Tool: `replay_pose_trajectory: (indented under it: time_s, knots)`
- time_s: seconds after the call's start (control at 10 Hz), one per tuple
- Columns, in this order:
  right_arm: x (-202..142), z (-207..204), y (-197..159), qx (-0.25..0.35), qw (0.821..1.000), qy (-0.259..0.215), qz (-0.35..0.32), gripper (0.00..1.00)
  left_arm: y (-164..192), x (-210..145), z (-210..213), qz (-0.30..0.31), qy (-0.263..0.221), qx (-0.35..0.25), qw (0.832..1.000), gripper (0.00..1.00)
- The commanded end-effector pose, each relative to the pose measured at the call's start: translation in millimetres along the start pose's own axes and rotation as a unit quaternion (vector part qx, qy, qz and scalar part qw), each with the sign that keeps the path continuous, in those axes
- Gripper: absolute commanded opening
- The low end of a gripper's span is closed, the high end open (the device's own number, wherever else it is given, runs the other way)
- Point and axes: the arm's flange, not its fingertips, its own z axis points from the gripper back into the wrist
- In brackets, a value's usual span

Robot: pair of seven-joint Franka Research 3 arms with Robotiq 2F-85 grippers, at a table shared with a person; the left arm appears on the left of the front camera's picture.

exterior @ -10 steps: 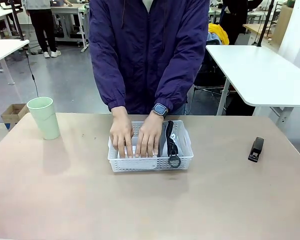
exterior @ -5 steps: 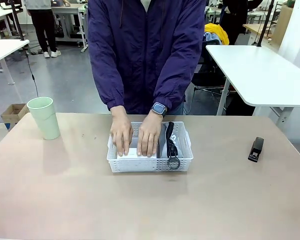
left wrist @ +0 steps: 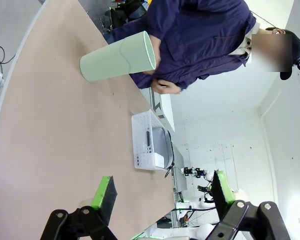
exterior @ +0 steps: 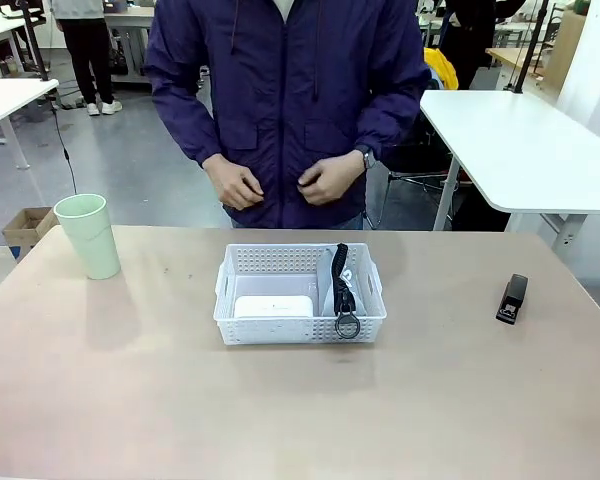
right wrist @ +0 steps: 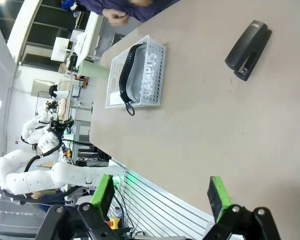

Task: Efficiently arrange items inside the basket to fit them all.
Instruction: Pick up the Stapler and place it inside the Organizing basket.

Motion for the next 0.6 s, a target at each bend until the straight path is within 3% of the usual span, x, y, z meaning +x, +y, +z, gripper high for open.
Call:
replay_pose_trajectory:
  time_s: [0.0, 0.3, 0.5]
  knots:
    - [4, 2, -1, -0.001, 1.000, -0.008, -0.009, 1.00, -2, -3, -4, -0.010, -0.007, -0.011, 1.000, 1.00]
    - [0, 0, 0, 0.000, 1.000, 0.000, 0.000, 1.00, -2, -3, -4, -0.010, -0.007, -0.011, 1.000, 1.00]
    - [26, -3, 64, -0.111, 0.993, 0.012, -0.041, 1.00, -2, -3, -4, -0.010, -0.007, -0.011, 1.000, 1.00]
